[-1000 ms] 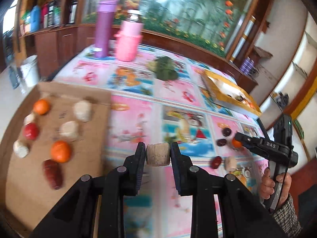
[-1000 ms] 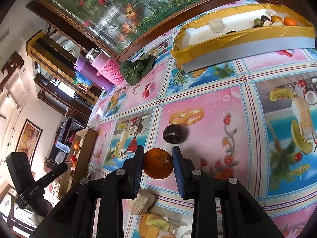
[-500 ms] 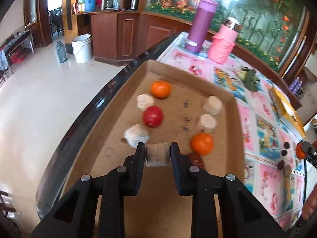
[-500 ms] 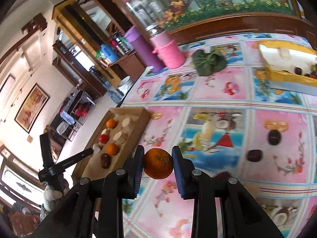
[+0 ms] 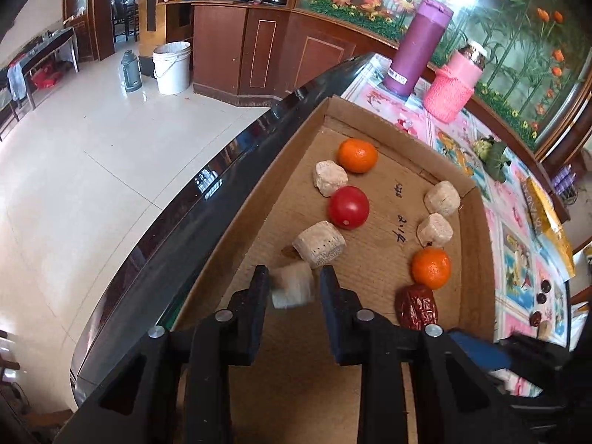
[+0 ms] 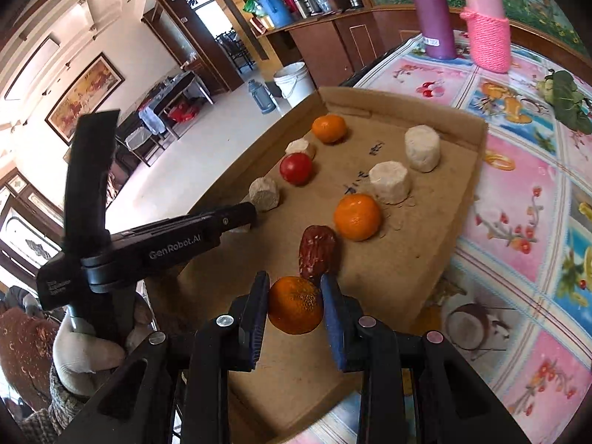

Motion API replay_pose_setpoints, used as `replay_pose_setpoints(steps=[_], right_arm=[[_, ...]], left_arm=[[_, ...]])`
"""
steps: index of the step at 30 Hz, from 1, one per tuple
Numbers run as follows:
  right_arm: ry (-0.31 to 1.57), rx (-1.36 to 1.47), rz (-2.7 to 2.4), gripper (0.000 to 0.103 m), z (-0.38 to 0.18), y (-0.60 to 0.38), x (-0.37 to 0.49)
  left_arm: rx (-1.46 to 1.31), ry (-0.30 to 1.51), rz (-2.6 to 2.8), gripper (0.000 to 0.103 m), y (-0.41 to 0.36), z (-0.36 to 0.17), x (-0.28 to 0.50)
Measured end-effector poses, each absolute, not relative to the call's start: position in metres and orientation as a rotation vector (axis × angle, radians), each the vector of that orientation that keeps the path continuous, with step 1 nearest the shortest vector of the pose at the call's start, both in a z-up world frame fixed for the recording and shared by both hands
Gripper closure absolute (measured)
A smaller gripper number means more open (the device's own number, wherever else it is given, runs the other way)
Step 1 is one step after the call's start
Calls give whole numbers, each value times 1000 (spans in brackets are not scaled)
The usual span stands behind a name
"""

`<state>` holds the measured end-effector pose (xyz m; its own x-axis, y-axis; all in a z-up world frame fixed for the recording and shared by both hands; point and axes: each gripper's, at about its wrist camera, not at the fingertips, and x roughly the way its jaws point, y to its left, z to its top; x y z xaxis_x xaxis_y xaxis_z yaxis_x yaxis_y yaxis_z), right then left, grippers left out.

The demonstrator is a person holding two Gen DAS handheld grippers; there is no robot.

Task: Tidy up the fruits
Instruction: 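Carry the orange and oat ball to the cardboard tray and open both tools, then move both tools back to the remaining dates and oat ball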

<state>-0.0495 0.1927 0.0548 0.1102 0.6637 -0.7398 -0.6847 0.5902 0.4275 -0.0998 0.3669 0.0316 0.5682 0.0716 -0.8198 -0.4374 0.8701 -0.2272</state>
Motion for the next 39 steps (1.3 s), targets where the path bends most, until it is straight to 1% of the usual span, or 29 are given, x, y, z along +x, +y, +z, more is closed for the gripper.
replay_pose_setpoints(steps=[1,2,4,6,9,13,16,18,20,23,26,29,31,32,39], right_arm=[[1080,-32,992,71,50,198,-51],[1084,-44,993,71,48,201,-53],[1051,-99,979,71,48,209,-61],[1050,-123,988,71,46,215,-65],[998,-210,962,70,45,226,-78],[957,-241,947,67,48,227,-86],[928,-204,940,60,60,217,-86],[898,-175,923,49,69,207,-87],[870,-141,901,46,78,189,-87],[854,-95,860,45,85,160,-86],[848,-49,788,40,85,118,-88],[862,60,692,39,82,69,-88],[873,174,634,38,79,33,-87],[875,218,609,38,77,17,-86],[846,290,447,38,76,-54,-89]], left_arm=[[-443,910,309,67,368,34,-104],[-450,891,309,65,369,38,-110],[-460,863,317,59,371,43,-119],[-477,842,321,57,374,46,-126],[-498,820,330,51,376,51,-136],[-515,801,340,50,378,56,-143],[-523,787,337,48,375,61,-148],[-514,777,332,46,370,65,-149],[-497,768,324,45,362,69,-150],[-462,759,312,43,349,75,-150],[-382,757,316,39,327,82,-147],[-275,748,339,30,297,88,-143],[-201,733,353,18,273,91,-140],[-175,730,351,16,263,92,-139],[-15,736,250,14,198,92,-134]])
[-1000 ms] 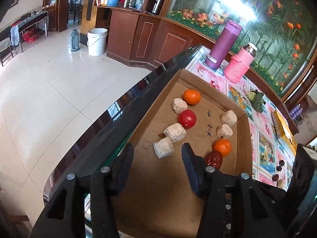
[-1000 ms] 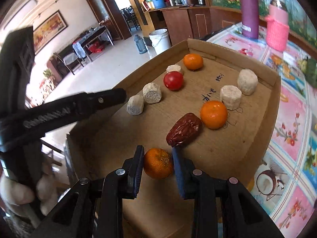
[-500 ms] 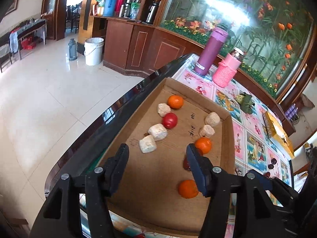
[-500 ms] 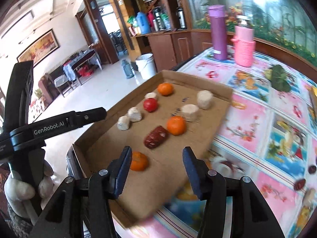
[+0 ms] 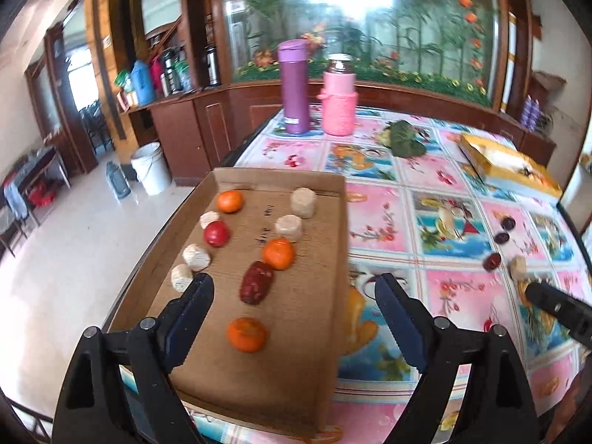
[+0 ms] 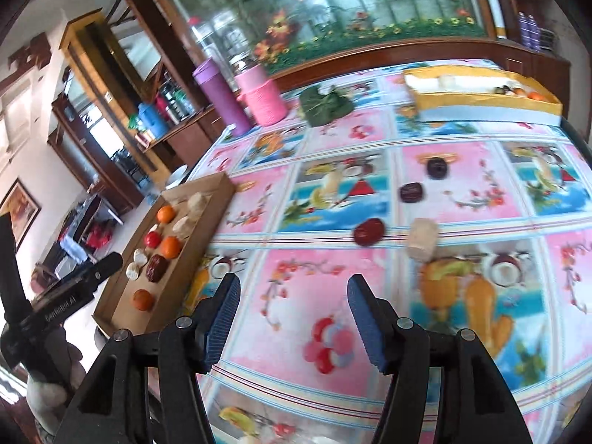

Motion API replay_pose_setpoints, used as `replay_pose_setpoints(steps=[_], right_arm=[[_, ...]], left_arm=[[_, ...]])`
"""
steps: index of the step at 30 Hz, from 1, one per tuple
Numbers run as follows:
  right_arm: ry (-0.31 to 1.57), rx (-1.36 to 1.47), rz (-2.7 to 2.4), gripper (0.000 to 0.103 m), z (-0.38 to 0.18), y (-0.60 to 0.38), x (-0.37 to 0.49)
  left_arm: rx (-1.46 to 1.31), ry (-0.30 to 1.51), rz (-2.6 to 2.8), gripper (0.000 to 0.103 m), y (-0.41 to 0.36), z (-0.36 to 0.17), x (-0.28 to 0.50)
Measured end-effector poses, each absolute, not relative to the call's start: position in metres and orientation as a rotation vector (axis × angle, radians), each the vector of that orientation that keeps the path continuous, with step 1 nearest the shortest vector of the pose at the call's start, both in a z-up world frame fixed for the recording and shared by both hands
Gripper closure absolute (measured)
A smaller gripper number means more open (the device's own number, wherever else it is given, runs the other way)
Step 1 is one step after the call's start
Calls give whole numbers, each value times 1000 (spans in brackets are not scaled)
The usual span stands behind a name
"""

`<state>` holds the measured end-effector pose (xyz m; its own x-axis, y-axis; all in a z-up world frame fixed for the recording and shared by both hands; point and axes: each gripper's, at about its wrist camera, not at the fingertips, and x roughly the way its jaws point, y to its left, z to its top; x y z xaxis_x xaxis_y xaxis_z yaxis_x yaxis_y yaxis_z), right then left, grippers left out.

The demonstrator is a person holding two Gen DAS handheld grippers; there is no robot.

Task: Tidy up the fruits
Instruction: 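Move both tools back to the remaining dates and oat ball, then grasp a red date with the left tool while the right tool grasps an oat ball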

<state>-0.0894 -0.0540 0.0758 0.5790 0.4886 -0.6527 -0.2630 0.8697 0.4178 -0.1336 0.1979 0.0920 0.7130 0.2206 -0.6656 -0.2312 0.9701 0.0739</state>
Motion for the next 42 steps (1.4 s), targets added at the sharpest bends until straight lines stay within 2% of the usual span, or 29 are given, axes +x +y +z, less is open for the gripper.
replay_pose_setpoints(steps=[7,12,21,25,29,37,38,39,42], right_arm=[[822,327,402,38,70,-90,-98],[806,340,364,38,69,-116,-100],[829,232,179,38,71,-189,-94],[850,225,215,38,72,-184,-80],[886,158,279,51,65,-146,-54],[953,103,313,52,36,-96,-21],[957,96,310,54,33,-94,-19],[960,92,306,68,31,-93,-18],[950,113,302,68,28,-98,-15]], left_arm=[[46,756,203,15,166,90,-131],[-9,788,163,15,166,87,-131],[-72,862,83,15,158,64,-119],[-64,893,37,15,141,54,-113],[-46,896,19,15,134,51,-113],[-59,896,-28,15,134,52,-101],[-60,899,-40,15,132,51,-98],[-64,906,-57,15,128,50,-93],[-68,920,-102,15,117,46,-81]])
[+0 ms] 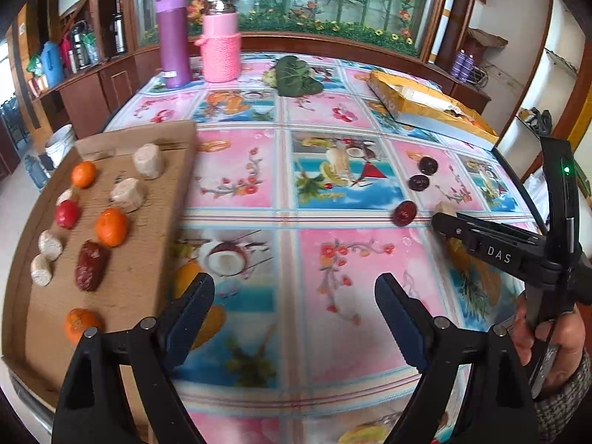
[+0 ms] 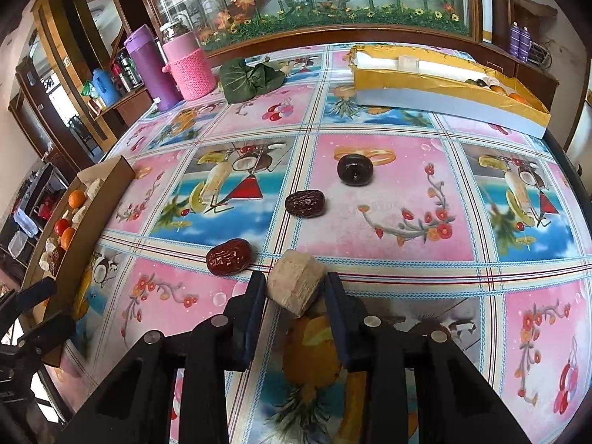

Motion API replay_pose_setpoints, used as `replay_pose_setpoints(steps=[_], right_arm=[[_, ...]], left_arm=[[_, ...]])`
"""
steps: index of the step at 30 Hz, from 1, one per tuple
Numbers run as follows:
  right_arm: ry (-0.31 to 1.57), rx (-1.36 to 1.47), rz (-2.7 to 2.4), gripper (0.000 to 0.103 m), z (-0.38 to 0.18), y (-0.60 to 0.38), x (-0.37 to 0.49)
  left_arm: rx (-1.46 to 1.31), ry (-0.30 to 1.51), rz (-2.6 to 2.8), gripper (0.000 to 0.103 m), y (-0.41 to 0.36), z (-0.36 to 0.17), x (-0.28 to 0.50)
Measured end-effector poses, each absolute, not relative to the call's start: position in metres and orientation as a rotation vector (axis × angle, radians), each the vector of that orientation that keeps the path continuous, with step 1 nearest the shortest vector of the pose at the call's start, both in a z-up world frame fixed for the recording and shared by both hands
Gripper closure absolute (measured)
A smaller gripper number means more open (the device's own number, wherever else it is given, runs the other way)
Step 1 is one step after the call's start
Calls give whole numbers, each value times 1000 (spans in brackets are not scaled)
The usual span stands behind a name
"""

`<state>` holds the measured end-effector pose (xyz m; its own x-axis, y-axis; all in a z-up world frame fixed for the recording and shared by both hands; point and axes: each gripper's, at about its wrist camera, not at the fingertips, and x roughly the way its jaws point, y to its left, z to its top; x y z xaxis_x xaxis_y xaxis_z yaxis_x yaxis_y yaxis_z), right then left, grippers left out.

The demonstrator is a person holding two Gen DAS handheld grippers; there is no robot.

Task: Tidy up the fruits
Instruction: 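Grasp a red date with the left tool while the right tool grasps an oat ball, then lower the date and oat ball into the cardboard tray and open both tools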

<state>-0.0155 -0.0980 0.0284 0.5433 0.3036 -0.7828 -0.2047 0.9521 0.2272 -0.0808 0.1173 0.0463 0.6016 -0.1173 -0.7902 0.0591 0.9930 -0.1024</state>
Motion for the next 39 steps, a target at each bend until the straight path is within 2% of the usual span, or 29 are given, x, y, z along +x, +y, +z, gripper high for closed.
replay_pose_setpoints(steps=[5,10,17,18,19,20,21,22,31,39], right_arm=[[885,164,235,68,31,-122,-16],[826,171,159,68,40,-138,-18],[831,211,176,68,40,-140,-18],[831,213,180,68,40,-139,-18],[828,215,182,68,40,-139,-18],[827,216,183,68,40,-139,-19],[827,215,184,68,40,-138,-19],[829,215,183,68,40,-138,-18],[823,222,183,68,38,-137,-18],[814,149,205,68,45,-119,-27]], left_arm=[[-57,946,-191,17,88,37,-51],[-12,987,-276,39,48,21,-17],[82,971,-318,41,13,9,7],[90,966,-320,46,12,9,7],[107,958,-312,57,11,8,7],[138,944,-293,64,9,8,5],[157,936,-282,78,9,8,4],[158,935,-285,83,10,8,4],[-6,886,-227,83,72,42,-33],[-188,839,43,82,215,65,-94]])
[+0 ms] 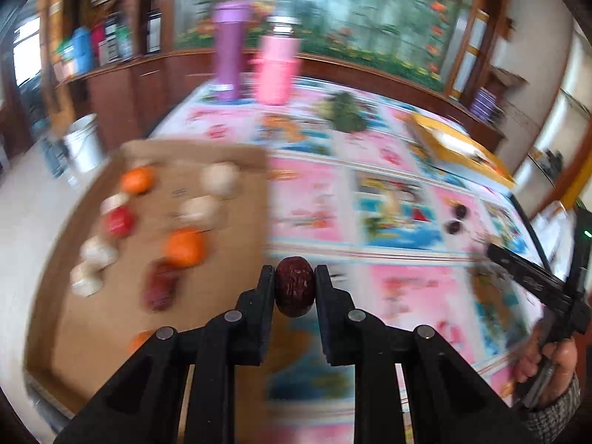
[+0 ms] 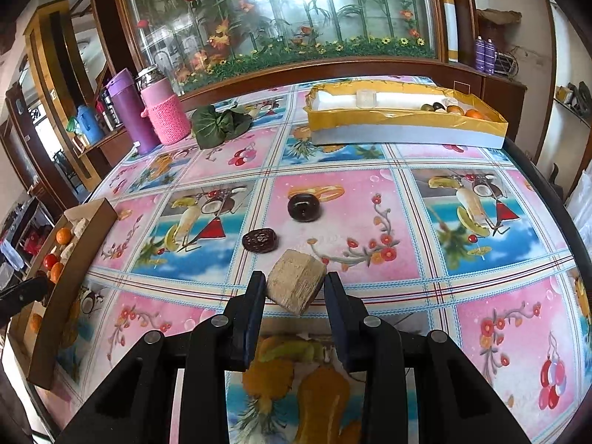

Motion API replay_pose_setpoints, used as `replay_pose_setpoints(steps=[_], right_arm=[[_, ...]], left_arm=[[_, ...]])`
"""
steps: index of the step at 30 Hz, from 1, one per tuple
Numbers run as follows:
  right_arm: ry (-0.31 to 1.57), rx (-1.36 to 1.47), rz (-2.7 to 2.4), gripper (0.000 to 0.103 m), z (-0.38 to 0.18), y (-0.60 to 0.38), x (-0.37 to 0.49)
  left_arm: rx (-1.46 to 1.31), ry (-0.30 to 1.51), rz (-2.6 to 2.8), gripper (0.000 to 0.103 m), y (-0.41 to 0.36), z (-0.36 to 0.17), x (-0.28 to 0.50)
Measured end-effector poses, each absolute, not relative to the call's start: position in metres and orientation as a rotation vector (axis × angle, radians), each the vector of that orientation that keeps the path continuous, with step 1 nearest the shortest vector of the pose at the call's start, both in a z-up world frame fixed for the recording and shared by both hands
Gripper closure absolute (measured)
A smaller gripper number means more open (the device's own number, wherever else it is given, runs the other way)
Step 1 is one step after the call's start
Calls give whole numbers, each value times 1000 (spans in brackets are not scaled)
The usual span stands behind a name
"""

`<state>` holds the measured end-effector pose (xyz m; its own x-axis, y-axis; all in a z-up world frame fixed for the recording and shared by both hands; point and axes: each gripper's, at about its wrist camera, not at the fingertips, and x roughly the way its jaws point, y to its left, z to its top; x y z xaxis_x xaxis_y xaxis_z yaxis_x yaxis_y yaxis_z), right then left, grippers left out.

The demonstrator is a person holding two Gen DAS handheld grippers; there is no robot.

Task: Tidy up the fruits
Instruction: 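Lower the date and oat ball into the cardboard tray and open both tools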

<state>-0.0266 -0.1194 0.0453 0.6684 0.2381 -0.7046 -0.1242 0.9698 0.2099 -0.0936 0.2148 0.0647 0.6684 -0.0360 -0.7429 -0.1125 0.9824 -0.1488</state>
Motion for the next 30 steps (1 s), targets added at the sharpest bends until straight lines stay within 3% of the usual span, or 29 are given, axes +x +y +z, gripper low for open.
replay_pose_setpoints(steps=[6,11,21,23,27,30], right_arm=[[816,166,367,68,81,-74,-49],[807,65,550,67,104,12,-70],[885,-187,814,67,72,171,-105],[909,-214,829,67,63,185,-106],[929,-258,829,67,50,198,-107],[940,-271,836,67,45,203,-110]], left_arm=[[-332,839,265,82,309,54,-126],[-304,863,310,82,321,44,-127],[-330,883,339,82,347,28,-135],[-359,871,331,79,352,29,-138],[-404,833,327,62,361,36,-146],[-422,805,322,56,362,42,-148]])
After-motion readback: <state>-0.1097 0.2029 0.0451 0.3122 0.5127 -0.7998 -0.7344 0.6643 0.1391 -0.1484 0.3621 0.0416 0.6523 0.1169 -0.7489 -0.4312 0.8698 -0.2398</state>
